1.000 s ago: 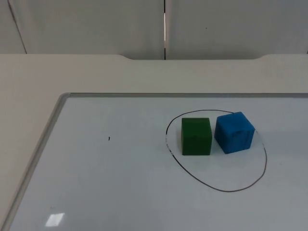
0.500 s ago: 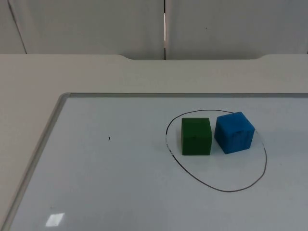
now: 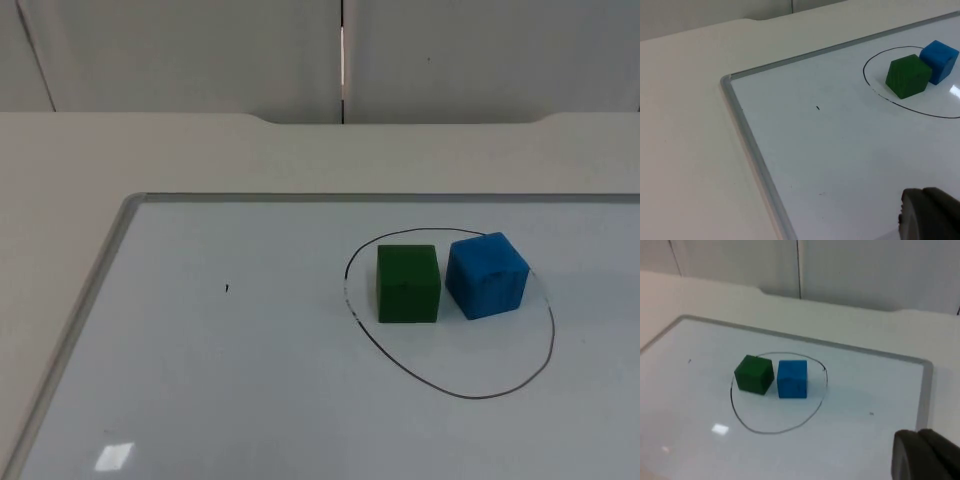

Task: Push the two cubes into the marked area.

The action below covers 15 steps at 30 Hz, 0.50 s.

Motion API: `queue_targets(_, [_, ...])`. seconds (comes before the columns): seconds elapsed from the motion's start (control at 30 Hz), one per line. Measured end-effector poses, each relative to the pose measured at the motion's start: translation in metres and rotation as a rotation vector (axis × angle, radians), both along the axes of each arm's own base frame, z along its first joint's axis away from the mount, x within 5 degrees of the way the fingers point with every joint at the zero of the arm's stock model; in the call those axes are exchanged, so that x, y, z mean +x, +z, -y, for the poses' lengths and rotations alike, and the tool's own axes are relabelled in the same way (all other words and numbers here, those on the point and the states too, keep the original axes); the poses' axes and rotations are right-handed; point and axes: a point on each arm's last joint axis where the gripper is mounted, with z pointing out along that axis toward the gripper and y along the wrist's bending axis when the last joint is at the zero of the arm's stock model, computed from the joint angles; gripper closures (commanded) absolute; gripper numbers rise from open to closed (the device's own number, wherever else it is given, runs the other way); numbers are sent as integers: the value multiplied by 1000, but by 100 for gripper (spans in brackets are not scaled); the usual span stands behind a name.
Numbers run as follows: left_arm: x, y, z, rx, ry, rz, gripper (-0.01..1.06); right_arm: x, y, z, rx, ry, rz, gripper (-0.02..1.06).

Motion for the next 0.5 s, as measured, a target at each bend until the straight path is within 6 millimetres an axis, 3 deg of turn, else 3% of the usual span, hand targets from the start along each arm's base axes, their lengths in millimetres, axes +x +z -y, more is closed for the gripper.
queue_targets(0.5, [0,0,0,0,0,0,105,-5,-11,1,-46,8,-132,105])
